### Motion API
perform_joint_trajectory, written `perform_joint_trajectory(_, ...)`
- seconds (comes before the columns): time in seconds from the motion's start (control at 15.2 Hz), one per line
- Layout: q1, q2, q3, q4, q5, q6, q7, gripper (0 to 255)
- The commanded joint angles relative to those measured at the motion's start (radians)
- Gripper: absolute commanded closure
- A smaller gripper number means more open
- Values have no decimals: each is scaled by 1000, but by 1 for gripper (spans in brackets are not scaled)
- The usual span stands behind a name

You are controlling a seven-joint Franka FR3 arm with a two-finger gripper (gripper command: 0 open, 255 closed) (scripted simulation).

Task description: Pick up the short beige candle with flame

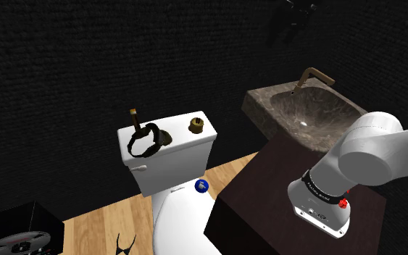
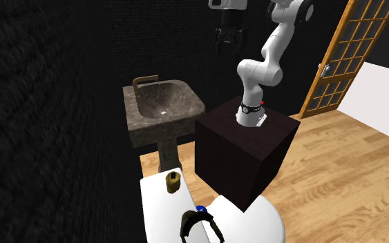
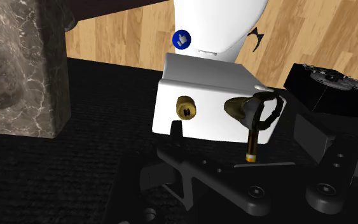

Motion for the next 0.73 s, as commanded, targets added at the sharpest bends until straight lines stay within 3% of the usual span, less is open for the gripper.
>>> perform_joint_trajectory(0.0,0,0,0,0,0,0,0,0)
perform_joint_trajectory(0.66,-2,211,8,-140,-11,325,-32,0)
